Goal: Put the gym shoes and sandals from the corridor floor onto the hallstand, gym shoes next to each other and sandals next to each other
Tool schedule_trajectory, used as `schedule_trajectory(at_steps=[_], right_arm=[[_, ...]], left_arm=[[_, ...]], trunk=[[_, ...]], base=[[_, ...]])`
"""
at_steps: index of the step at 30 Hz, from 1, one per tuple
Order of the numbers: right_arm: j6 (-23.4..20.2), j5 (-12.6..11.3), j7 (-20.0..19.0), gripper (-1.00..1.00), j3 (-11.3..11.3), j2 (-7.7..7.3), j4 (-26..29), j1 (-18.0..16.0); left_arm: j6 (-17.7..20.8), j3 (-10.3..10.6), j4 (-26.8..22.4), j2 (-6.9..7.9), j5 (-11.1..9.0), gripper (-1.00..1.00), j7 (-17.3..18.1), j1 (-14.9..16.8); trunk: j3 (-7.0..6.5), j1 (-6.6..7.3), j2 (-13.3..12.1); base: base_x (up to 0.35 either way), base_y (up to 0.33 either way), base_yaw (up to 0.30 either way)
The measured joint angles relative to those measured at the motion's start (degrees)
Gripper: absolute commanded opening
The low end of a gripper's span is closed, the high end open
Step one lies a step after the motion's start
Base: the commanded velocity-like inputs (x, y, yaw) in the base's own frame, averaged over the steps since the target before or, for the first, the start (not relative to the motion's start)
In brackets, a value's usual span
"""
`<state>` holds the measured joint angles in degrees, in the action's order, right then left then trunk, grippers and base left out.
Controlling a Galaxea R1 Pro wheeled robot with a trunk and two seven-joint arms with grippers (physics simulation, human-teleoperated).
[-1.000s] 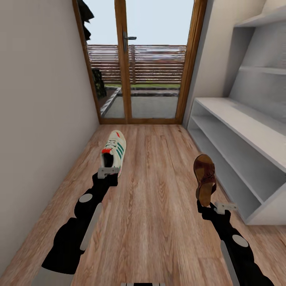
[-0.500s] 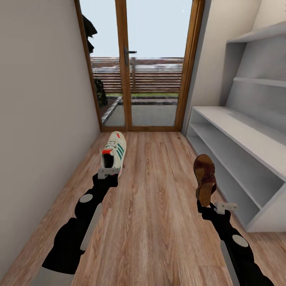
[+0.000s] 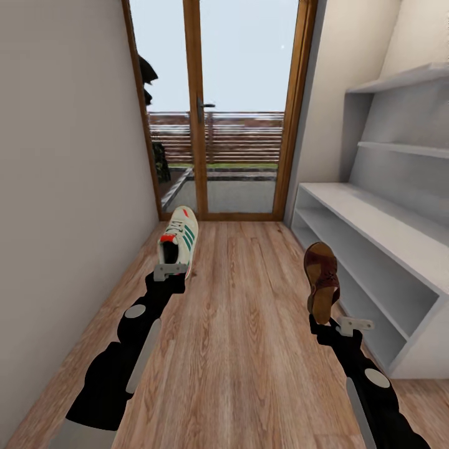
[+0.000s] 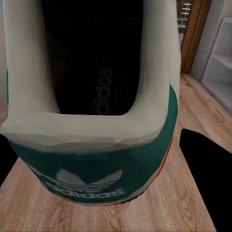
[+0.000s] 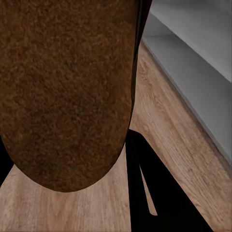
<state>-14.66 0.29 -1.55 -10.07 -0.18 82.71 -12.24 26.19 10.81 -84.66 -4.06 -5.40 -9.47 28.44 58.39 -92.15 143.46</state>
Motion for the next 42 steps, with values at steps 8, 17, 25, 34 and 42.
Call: schedule_trajectory(at_steps=[8, 17, 25, 34, 42], right_arm=[[0.0, 0.0, 0.0, -1.00, -0.1, 0.00, 0.0, 0.0], [0.0, -0.1, 0.0, -1.00, -0.1, 0.08, -0.2, 0.0], [0.0, 0.0, 0.0, -1.00, -0.1, 0.08, -0.2, 0.0], [0.0, 0.0, 0.1, -1.00, -0.1, 0.05, -0.2, 0.0], [0.0, 0.0, 0.0, -1.00, -0.2, 0.01, -0.2, 0.0]], left_arm=[[-0.1, 0.0, 0.0, 0.00, 0.0, -1.00, 0.0, 0.0], [-0.1, 0.0, 1.3, 0.00, 0.0, -1.00, 0.0, 0.0], [0.0, 0.1, 2.5, -0.10, 0.0, -1.00, 0.0, 0.0], [0.0, 0.1, 2.9, -0.12, 0.0, -1.00, 0.0, 0.0], [-0.1, 0.1, 3.0, -0.11, 0.1, -1.00, 0.0, 0.0]], trunk=[[-0.13, 0.00, 0.0], [-0.13, 0.00, 0.0], [-0.13, 0.01, 0.0], [-0.37, 0.01, 0.0], [-0.80, 0.00, 0.0]], base=[[0.000, 0.000, 0.000], [0.000, 0.041, 0.000], [0.036, 0.277, 0.000], [0.088, 0.306, -0.140], [0.013, 0.108, -0.221]])
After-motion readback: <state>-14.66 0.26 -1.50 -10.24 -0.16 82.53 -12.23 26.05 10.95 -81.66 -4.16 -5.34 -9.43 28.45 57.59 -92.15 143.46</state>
